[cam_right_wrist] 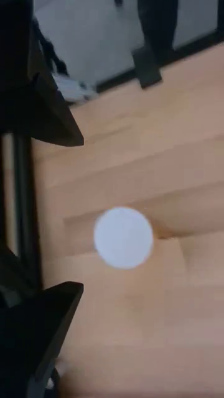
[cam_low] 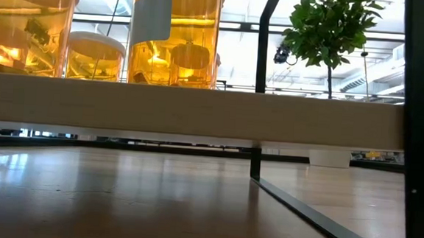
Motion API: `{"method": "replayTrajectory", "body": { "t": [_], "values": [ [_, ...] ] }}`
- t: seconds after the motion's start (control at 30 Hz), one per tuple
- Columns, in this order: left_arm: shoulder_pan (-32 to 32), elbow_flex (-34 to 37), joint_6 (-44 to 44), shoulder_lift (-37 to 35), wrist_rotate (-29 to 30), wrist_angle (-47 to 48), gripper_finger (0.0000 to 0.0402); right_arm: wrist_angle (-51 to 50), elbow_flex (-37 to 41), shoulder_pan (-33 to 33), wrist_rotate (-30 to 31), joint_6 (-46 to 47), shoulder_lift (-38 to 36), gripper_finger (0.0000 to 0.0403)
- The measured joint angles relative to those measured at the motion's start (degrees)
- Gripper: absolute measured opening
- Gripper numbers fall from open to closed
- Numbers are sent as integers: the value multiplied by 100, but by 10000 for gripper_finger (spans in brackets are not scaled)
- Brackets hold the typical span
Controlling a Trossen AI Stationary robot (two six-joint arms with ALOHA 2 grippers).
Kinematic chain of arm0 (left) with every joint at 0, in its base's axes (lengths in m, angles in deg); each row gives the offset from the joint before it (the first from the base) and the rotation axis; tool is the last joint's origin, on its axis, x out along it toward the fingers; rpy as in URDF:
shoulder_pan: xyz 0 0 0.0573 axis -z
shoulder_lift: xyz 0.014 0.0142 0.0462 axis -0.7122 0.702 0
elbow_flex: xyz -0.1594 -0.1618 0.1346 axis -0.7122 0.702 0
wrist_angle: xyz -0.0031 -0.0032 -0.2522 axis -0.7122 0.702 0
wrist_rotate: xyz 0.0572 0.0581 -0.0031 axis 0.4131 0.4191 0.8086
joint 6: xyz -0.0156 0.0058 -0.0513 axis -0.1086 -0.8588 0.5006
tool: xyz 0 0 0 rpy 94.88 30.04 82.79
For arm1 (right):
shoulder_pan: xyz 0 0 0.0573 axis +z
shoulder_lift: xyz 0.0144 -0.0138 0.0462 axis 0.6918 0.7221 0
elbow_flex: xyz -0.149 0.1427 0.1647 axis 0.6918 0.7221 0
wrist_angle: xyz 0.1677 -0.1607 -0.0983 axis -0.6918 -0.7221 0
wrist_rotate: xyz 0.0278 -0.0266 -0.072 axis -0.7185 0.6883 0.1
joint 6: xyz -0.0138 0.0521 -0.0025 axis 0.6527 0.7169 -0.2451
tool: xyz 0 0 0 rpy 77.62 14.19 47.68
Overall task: Pick and place medicine bottles onto shelf by color
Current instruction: Move the orange pill bottle to the center of the table
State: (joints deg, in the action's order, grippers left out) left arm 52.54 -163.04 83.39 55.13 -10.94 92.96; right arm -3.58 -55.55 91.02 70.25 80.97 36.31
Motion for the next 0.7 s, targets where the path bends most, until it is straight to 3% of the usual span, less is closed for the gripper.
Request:
{"method": "replayTrajectory", "body": {
  "t": [0.2,0.7],
  "values": [
    [-25,0,61,-29,3,12,272,233,2,225,859,-143,268,383],
    [-27,0,690,-29,7,15,232,1116,877,385,852,37,448,380]
  ]
}}
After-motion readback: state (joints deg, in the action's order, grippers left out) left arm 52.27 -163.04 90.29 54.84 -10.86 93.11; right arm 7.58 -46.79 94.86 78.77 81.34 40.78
